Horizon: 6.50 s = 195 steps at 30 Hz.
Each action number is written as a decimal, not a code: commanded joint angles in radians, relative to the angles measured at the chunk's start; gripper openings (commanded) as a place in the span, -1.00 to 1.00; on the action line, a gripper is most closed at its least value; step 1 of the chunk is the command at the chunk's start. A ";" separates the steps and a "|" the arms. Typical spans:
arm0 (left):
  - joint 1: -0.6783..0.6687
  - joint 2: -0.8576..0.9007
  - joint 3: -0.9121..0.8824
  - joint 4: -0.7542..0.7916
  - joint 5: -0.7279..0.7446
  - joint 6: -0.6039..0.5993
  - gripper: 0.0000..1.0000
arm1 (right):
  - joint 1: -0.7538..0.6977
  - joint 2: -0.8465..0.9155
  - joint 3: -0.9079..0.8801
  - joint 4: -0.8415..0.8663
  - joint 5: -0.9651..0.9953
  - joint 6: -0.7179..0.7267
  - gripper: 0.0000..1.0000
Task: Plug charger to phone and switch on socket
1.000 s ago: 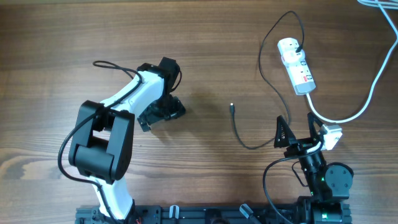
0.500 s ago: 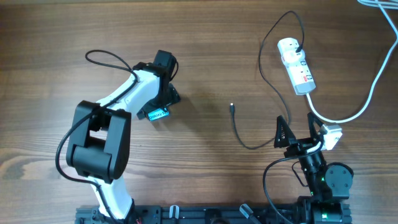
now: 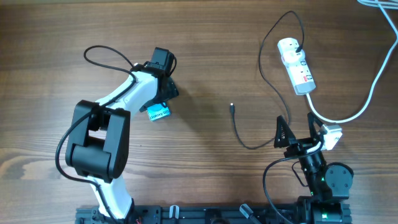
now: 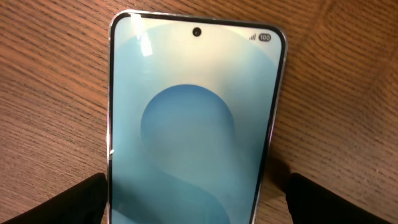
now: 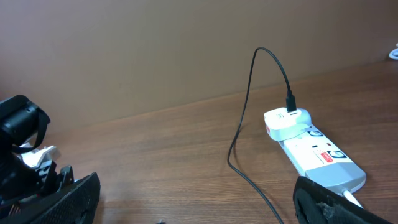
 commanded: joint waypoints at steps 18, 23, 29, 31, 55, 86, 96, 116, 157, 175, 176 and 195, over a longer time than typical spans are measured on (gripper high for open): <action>0.006 0.029 -0.026 -0.025 0.158 -0.050 0.88 | -0.003 0.001 -0.002 0.005 0.010 0.004 0.99; 0.006 0.029 -0.026 -0.023 0.159 -0.068 0.69 | -0.003 0.001 -0.002 0.005 0.010 0.004 0.99; 0.005 0.029 -0.026 -0.060 0.163 -0.068 0.41 | -0.003 0.001 -0.002 0.005 0.010 0.004 0.99; 0.005 0.029 -0.026 -0.073 0.163 -0.068 0.36 | -0.003 0.001 -0.002 0.005 0.010 0.003 0.99; -0.219 0.029 -0.026 -0.159 0.274 -0.068 0.24 | -0.003 0.001 -0.002 0.005 0.010 0.004 0.99; -0.198 0.029 -0.026 -0.051 0.243 -0.089 1.00 | -0.003 0.003 -0.002 0.006 -0.032 0.315 0.99; -0.134 0.029 -0.026 -0.068 0.259 -0.085 0.95 | -0.004 0.199 0.271 -0.047 -0.279 0.209 1.00; -0.198 0.040 -0.026 -0.051 0.230 -0.085 0.70 | 0.127 1.324 0.960 -0.842 -0.476 -0.230 0.74; -0.096 0.067 0.098 -0.138 0.369 0.106 0.72 | 0.485 1.696 0.941 -0.223 -0.430 -0.146 0.96; -0.158 0.132 0.098 -0.124 0.286 0.068 0.42 | 0.469 1.696 0.940 -0.342 -0.397 -0.127 0.99; -0.158 0.132 0.098 -0.125 0.264 0.068 0.42 | 0.469 1.696 0.940 -0.342 -0.404 -0.119 0.99; -0.051 0.132 0.147 -0.209 0.203 0.129 0.78 | 0.424 1.683 0.941 -0.312 -0.399 -0.076 0.99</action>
